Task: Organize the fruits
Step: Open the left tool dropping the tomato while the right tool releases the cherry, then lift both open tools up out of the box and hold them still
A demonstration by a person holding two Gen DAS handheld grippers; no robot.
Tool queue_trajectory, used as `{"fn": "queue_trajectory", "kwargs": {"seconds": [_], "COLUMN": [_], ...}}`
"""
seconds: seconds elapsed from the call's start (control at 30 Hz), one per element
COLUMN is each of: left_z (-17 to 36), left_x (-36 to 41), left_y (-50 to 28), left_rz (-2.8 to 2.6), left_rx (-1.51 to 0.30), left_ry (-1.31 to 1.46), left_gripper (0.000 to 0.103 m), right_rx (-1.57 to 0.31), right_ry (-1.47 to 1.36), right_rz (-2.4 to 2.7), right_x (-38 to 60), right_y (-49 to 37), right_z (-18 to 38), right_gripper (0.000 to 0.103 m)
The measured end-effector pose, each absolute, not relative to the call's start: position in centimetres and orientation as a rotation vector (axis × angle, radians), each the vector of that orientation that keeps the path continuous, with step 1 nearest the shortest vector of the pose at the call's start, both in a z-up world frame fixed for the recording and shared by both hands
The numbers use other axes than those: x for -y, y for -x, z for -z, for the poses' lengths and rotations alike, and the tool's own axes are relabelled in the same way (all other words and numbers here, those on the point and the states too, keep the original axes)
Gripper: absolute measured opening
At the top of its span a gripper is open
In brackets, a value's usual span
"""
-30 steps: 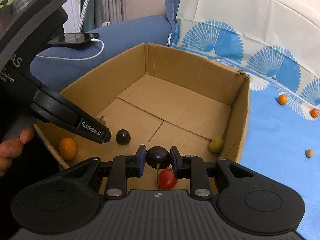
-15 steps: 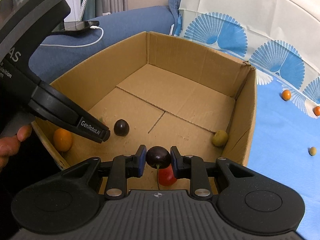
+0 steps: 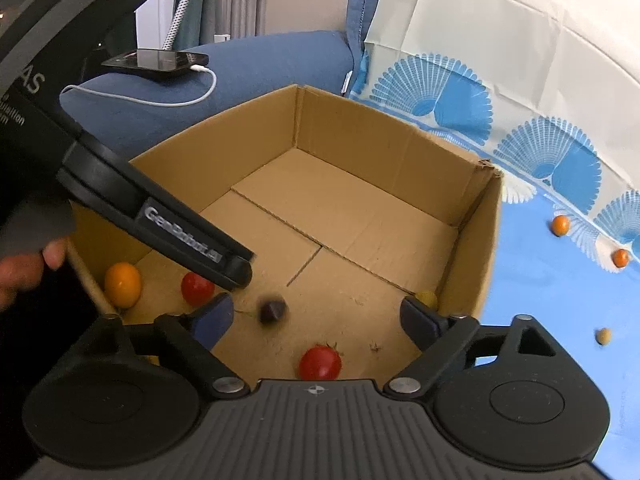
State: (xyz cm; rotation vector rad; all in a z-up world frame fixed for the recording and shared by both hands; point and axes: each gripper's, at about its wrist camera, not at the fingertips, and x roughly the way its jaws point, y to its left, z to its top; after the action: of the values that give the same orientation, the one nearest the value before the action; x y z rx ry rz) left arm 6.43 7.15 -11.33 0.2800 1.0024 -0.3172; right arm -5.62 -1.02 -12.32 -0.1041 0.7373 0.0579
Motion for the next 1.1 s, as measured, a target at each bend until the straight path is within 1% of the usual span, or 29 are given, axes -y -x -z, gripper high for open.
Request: {"fn": "queue_trajectory", "kwargs": {"seconds": [0.23, 0.43, 0.77, 1.1], "left_z": [9.8, 8.0, 5.6, 3.7], "left_x": [-9.7, -10.5, -10.1, -9.9], "left_y": [-2.0, 1.0, 6.3, 9.9], "left_rz": [0.266, 0.238, 0.279, 0.298], "left_rx": [-1.004, -0.949, -0.858, -0.779], "left_ry": [-0.236, -0.232, -0.253, -0.26], "left_gripper": [0.103, 0.103, 0.103, 0.103], "right_rx": [-0.74, -0.727, -0.615, -0.539], "right_ry": [0.009, -0.117, -0.108, -0.125], "right_rz": [-0.031, 0.018, 0.051, 0.09], "right_x": [1.8, 2.6, 1.9, 2.0], "right_y": [9.8, 12.4, 16.8, 20.6], "right_z": [9.9, 7.9, 4.9, 3.3], "right_gripper": [0.097, 0.099, 0.101, 0.102]}}
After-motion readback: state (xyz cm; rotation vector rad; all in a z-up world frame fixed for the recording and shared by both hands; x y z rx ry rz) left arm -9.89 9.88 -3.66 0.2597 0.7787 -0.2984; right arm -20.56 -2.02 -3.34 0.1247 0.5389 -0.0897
